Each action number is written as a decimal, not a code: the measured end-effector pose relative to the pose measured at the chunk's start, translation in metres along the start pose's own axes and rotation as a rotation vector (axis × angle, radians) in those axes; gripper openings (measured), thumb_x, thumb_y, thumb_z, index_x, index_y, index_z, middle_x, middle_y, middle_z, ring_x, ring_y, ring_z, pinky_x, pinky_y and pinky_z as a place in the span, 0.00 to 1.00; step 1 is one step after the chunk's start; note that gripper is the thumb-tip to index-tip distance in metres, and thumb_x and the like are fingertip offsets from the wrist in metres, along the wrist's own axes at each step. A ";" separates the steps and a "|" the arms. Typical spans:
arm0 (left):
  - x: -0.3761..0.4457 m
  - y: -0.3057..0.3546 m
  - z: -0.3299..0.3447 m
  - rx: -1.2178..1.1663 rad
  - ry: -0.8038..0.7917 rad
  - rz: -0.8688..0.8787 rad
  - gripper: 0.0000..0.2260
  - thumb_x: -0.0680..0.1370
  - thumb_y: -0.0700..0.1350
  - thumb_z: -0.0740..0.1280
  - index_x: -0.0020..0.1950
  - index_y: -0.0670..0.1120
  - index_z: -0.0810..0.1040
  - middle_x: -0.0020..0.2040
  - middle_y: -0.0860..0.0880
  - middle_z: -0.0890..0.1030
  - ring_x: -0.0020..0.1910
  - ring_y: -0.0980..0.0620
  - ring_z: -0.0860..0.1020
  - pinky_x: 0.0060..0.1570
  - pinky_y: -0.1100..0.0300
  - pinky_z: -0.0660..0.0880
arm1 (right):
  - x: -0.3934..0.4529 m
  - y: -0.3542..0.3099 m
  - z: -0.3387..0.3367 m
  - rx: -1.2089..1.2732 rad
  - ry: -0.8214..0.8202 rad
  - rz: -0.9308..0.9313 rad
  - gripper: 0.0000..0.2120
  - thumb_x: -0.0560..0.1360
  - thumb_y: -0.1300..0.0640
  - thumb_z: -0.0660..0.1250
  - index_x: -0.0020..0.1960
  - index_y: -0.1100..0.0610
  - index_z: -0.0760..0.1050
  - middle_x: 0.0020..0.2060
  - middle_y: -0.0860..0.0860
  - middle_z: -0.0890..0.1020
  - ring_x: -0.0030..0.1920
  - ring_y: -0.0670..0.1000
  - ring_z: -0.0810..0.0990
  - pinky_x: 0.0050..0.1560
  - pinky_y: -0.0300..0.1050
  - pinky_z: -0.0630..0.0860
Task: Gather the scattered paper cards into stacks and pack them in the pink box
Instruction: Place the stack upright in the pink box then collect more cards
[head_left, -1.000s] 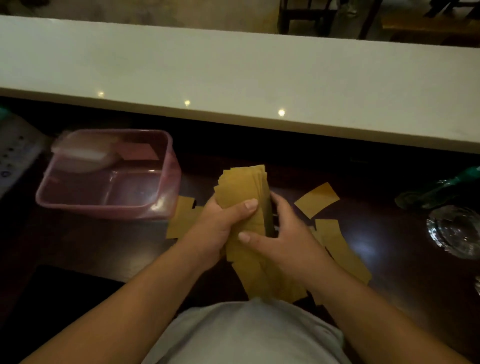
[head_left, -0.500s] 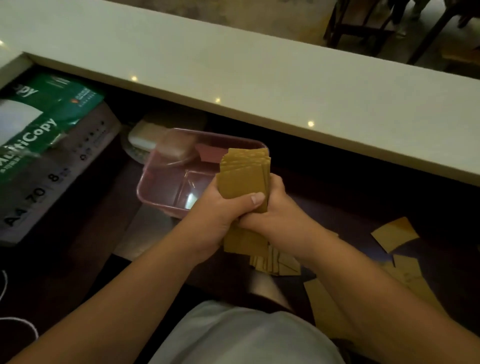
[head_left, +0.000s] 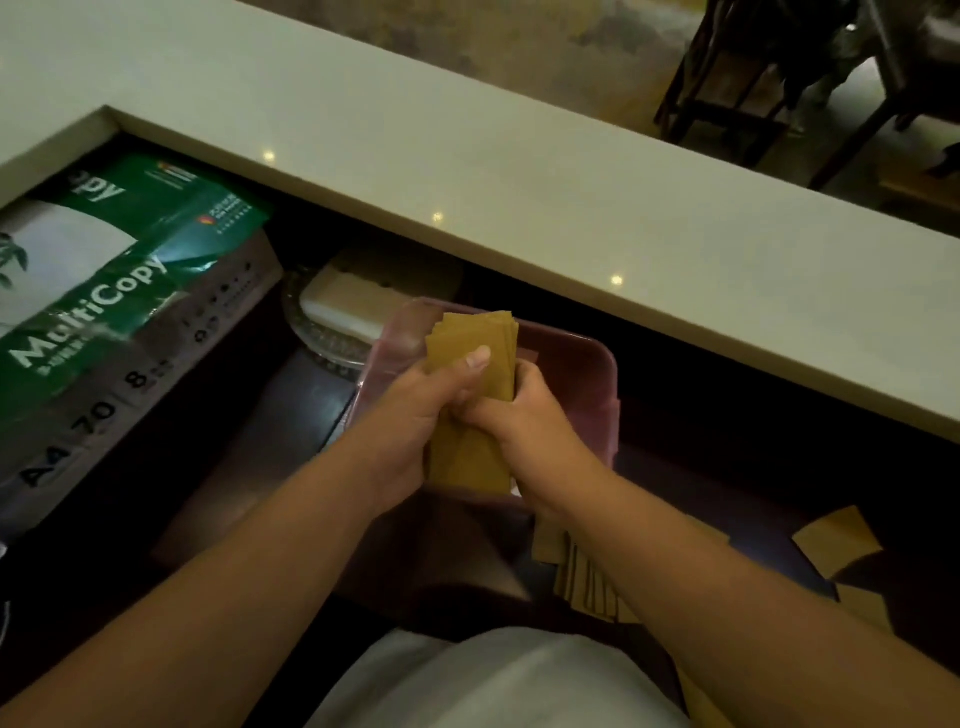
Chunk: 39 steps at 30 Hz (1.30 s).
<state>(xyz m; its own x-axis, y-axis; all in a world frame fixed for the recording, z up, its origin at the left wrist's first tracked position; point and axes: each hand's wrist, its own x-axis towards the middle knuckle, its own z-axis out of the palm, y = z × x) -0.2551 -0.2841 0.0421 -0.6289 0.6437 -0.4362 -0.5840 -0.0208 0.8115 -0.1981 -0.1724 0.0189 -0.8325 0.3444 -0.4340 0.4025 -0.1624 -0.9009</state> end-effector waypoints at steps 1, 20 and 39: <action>0.004 0.004 -0.005 -0.002 0.010 0.010 0.16 0.72 0.54 0.70 0.57 0.51 0.81 0.54 0.41 0.84 0.54 0.44 0.82 0.54 0.42 0.78 | 0.010 0.004 0.003 0.047 0.002 0.047 0.39 0.58 0.45 0.77 0.65 0.52 0.67 0.57 0.53 0.81 0.55 0.55 0.82 0.55 0.57 0.81; 0.029 -0.033 -0.083 1.330 0.172 0.510 0.39 0.73 0.65 0.59 0.78 0.47 0.53 0.77 0.56 0.50 0.77 0.57 0.45 0.71 0.61 0.47 | 0.134 0.073 0.066 0.090 0.043 0.561 0.19 0.64 0.51 0.72 0.54 0.55 0.81 0.49 0.56 0.86 0.48 0.57 0.85 0.48 0.51 0.82; 0.032 -0.040 -0.083 1.402 0.218 0.471 0.37 0.75 0.66 0.55 0.77 0.44 0.58 0.78 0.46 0.60 0.78 0.50 0.51 0.73 0.49 0.57 | 0.134 0.075 0.049 0.081 0.066 0.630 0.37 0.55 0.41 0.80 0.60 0.49 0.74 0.55 0.52 0.84 0.48 0.55 0.84 0.41 0.53 0.81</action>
<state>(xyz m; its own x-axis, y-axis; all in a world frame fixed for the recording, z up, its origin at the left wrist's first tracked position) -0.2940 -0.3258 -0.0369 -0.7508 0.6602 0.0196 0.5637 0.6251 0.5399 -0.2982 -0.1841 -0.1073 -0.4191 0.2155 -0.8820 0.7751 -0.4210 -0.4712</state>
